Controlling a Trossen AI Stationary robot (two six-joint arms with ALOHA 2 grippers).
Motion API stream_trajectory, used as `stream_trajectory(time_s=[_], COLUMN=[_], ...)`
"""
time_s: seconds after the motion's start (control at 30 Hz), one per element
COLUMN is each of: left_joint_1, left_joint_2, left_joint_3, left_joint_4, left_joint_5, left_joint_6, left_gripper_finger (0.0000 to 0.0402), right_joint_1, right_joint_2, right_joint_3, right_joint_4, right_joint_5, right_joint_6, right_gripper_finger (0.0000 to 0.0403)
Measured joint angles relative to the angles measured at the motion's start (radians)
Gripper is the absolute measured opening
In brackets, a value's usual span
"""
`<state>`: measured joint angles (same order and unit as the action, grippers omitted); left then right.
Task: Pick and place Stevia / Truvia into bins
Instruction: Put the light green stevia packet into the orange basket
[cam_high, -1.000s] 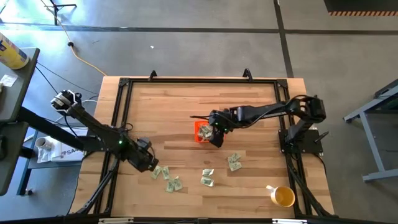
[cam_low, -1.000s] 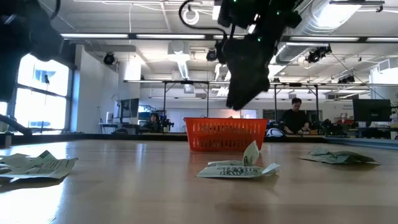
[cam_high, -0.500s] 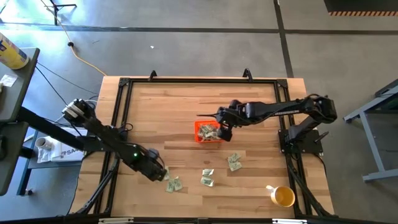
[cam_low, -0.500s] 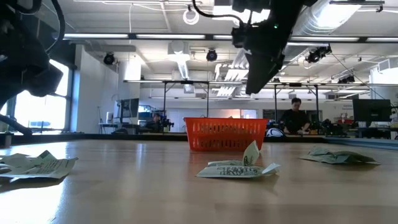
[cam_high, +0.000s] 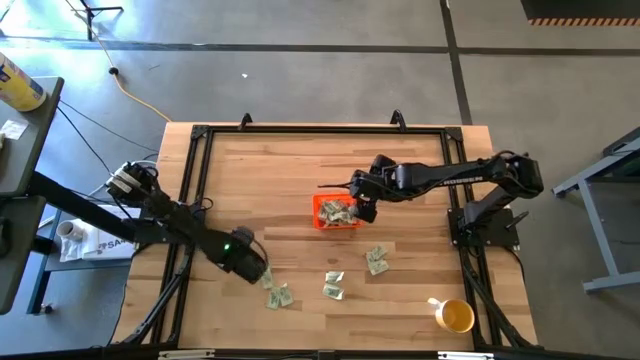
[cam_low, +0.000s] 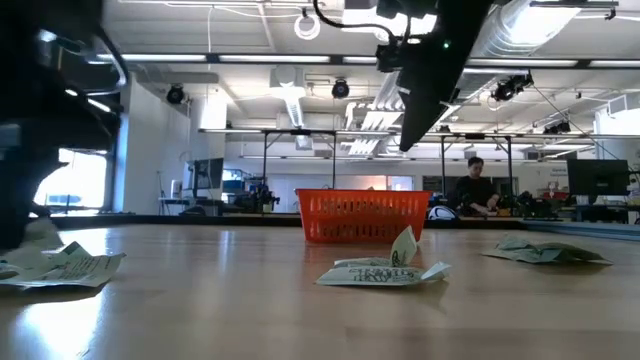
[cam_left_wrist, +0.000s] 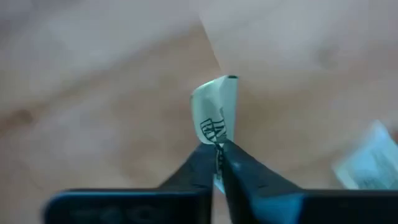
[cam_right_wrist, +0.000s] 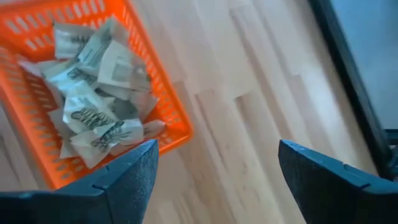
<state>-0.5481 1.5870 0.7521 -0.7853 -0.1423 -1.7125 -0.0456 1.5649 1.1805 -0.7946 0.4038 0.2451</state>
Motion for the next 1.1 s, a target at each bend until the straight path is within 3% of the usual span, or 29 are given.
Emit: stream_trajectory(time_s=[0.07,0.17,0.27,0.4,0.57,0.63,0.73,0.83,1.03,1.1], left_joint_1=[0.049,0.147,0.268,0.419,0.566,0.618,0.67,0.673,0.643,0.622], left_joint_2=[-0.012,-0.036,-0.084,-0.11,-0.045,0.012,0.115,0.214,0.259,0.224], left_joint_3=[0.013,0.064,0.137,0.221,0.291,0.334,0.39,0.451,0.552,0.577], left_joint_4=[-0.047,-0.143,-0.11,0.183,0.508,0.501,0.504,0.503,0.337,0.245], left_joint_5=[-0.059,-0.187,-0.269,-0.304,-0.192,-0.12,0.088,0.218,0.225,0.171], left_joint_6=[0.06,0.174,0.372,0.797,1.138,1.178,1.203,1.209,1.151,1.137], left_gripper_finger=[0.0028,0.003,0.0038,0.003,0.003,0.003,0.0036,0.008,0.02,0.0232], right_joint_1=[0.0,0.001,0.003,0.004,0.034,0.059,0.1,0.144,0.201,0.212], right_joint_2=[-0.024,-0.089,-0.162,-0.243,-0.32,-0.34,-0.359,-0.367,-0.367,-0.367], right_joint_3=[0.0,0.0,0.0,0.0,-0.059,-0.099,-0.162,-0.214,-0.307,-0.358], right_joint_4=[-0.002,-0.027,-0.085,-0.201,-0.25,-0.251,-0.249,-0.231,-0.077,0.004], right_joint_5=[0.02,0.065,0.115,0.138,0.136,0.112,0.093,0.079,-0.071,-0.128], right_joint_6=[0.002,0.038,0.089,0.153,0.226,0.268,0.347,0.384,0.294,0.226], right_gripper_finger=[0.0319,0.0315,0.0312,0.0312,0.0312,0.0312,0.0312,0.0312,0.0312,0.0312])
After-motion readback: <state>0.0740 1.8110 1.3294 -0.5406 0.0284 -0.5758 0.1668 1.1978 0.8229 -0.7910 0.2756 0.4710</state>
